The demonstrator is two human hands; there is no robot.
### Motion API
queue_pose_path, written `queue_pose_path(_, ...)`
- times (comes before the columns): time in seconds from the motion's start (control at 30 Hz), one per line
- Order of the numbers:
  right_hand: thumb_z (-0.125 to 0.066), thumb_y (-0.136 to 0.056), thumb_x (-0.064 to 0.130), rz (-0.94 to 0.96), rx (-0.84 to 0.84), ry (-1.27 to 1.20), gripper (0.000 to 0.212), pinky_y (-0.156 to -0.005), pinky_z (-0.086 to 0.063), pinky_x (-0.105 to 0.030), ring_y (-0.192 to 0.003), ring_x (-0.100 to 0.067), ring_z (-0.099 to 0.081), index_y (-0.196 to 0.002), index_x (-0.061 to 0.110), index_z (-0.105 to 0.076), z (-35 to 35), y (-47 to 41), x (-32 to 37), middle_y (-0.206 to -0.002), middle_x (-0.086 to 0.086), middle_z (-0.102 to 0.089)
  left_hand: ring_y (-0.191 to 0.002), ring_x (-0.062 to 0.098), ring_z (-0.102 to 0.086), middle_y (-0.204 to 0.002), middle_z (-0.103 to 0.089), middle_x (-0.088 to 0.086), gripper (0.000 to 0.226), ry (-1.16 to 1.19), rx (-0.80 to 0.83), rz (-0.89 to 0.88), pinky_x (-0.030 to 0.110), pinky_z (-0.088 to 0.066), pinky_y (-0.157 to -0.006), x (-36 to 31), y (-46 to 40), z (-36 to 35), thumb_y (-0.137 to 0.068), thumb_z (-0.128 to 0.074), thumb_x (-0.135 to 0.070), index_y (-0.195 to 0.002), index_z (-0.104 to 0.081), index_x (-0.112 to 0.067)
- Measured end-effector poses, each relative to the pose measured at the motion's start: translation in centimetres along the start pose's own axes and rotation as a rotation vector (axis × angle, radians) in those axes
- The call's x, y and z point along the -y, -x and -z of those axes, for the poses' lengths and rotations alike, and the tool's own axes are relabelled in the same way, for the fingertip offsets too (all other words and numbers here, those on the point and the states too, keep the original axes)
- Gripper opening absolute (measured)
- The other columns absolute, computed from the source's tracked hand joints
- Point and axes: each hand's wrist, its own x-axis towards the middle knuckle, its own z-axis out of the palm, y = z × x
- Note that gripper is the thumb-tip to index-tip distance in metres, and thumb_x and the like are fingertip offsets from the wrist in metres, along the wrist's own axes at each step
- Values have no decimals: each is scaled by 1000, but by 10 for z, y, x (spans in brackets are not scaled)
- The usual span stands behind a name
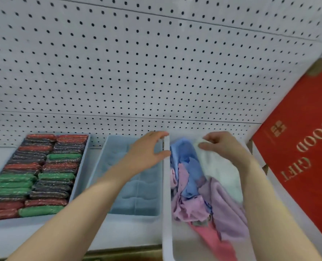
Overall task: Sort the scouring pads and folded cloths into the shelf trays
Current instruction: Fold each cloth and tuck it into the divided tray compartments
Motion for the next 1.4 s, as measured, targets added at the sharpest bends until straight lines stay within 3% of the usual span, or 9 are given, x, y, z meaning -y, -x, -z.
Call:
queue_pose_path(0.13, -72, -87, 11, 281, 277, -321, 4, -67, -47, -21, -73, -11, -59, -90, 12, -70, 28, 2, 61, -81, 0, -67, -122, -11, -40, -139, -42, -24, 88, 273, 23, -119, 2, -28, -96, -45, -25, 8, -71, -84, -39, -144, -36, -36)
queue_pose_path(0.23, -69, -87, 5, 359, 292, -435, 13, -67, -50, -22, -77, -11, -62, -95, 15, -67, 40, -2, 87, -86, 3, -69, -115, -7, -52, -134, -50, -25, 62, 347, -12, -116, 14, -40, -96, -61, -38, 31, -71, -86, -32, -127, -59, -24)
queue_pose_path(0.33, -69, -88, 5, 353, 261, -484, 23, -75, -55, -27, -89, -14, -66, -107, 17, -68, 46, -9, 99, -98, 2, -72, -83, -3, -64, -91, -68, -22, 20, 401, -50, -106, 12, -47, -75, -56, -39, 61, -79, -81, -28, -94, -69, -24)
queue_pose_path(0.43, -70, -87, 8, 297, 219, -482, 28, -81, -56, -29, -96, -16, -69, -114, 17, -69, 41, -15, 107, -107, -2, -74, -82, 10, -70, -84, -74, 2, 16, 551, -132, -71, 24, -57, -80, -43, -35, 87, -85, -74, -21, -93, -68, -9)
queue_pose_path(0.7, -76, -74, 29, 297, 186, -550, 39, -77, -59, -30, -86, -22, -70, -106, 6, -72, -1, -9, 148, -102, -13, -74, -81, 12, -73, -90, -77, -2, 15, 690, -223, -35, 20, -56, -67, -26, -6, 125, -91, -67, -19, -88, -76, -30)
queue_pose_path(0.83, -80, -67, 29, 353, 144, -565, 25, -61, -53, -21, -70, -13, -67, -85, 13, -75, -17, -3, 165, -80, -3, -74, -78, 11, -72, -87, -76, -4, 10, 659, -271, -6, 22, -57, -65, -19, 6, 136, -83, -76, -24, -84, -77, -34)
queue_pose_path(1.0, -83, -64, 31, 370, 141, -532, 25, -64, -56, -23, -72, -14, -71, -81, 15, -75, -34, -1, 179, -80, -2, -75, -65, 7, -67, -78, -75, 2, 11, 638, -392, 66, 18, -55, -65, -2, 15, 143, -81, -78, -15, -79, -77, -26)
queue_pose_path(1.27, -83, -74, 31, 399, 261, -614, 14, -61, -54, -21, -65, -11, -64, -76, 20, -75, -34, 2, 192, -72, 1, -69, -71, 7, -62, -78, -71, -9, 9, 746, -300, -100, 20, -52, -68, 5, 30, 166, -80, -75, -22, -84, -76, -30)
queue_pose_path(1.4, -76, -84, 17, 292, 59, -417, 12, -59, -59, -29, -63, -16, -66, -83, 7, -70, -53, -11, 200, -67, 0, -70, -63, 5, -60, -78, -68, -8, 5, 644, -459, 72, 24, -49, -64, 8, 21, 158, -85, -73, -15, -87, -70, -19)
